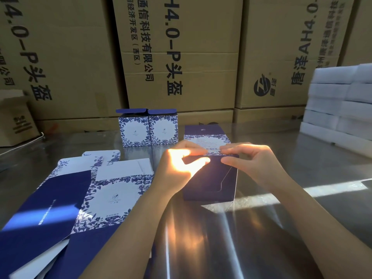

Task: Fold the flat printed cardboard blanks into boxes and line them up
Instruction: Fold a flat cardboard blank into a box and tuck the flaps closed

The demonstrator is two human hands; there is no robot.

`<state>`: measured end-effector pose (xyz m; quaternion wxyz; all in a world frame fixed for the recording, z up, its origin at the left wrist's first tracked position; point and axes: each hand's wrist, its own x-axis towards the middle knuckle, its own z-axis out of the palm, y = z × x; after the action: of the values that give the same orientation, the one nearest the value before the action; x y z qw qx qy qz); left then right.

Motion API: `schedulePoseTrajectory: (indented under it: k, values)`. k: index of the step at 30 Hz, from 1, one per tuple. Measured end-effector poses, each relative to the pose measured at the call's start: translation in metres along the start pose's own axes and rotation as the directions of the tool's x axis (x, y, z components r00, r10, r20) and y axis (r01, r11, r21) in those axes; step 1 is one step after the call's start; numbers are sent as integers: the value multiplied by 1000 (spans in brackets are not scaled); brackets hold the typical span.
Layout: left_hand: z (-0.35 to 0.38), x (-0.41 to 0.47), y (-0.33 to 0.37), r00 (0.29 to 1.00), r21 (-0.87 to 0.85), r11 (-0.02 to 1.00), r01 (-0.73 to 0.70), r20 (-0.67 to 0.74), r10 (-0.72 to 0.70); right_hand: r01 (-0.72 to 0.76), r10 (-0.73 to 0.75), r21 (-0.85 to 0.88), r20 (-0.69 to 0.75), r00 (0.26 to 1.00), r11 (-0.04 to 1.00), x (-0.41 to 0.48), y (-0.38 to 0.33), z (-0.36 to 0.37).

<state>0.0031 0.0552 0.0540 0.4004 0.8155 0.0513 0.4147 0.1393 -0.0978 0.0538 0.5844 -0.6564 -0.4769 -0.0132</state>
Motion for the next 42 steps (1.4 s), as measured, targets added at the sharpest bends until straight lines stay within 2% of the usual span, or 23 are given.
schedulePoseTrajectory:
  k: [4, 10, 14, 18, 24, 33, 42]
  values:
    - [-2, 4, -8, 998, -53, 996, 66, -11, -67, -27, 28, 36, -19, 999, 999, 0, 0, 1]
    - [-2, 8, -11, 997, -113, 990, 83, 5, -83, -43, 43, 45, -11, 999, 998, 1, 0, 1]
    - [0, 6, -11, 998, -88, 994, 63, 0, -63, -6, 8, 44, -48, 999, 999, 2, 2, 2]
    - [-2, 6, -13, 998, -89, 995, 48, 34, -45, 0, 2, 81, -25, 1000, 997, 1, 4, -3]
    - [-7, 6, -15, 992, -224, 968, 115, -26, -124, -10, 12, 78, -28, 1000, 997, 1, 6, -7]
    - [-3, 6, -12, 990, -233, 965, 118, -43, -132, -28, 34, 106, -56, 998, 994, 2, 5, -5]
    - [-6, 4, -14, 997, -153, 985, 82, 2, -83, -45, 52, 161, -42, 998, 986, 0, 8, -6]
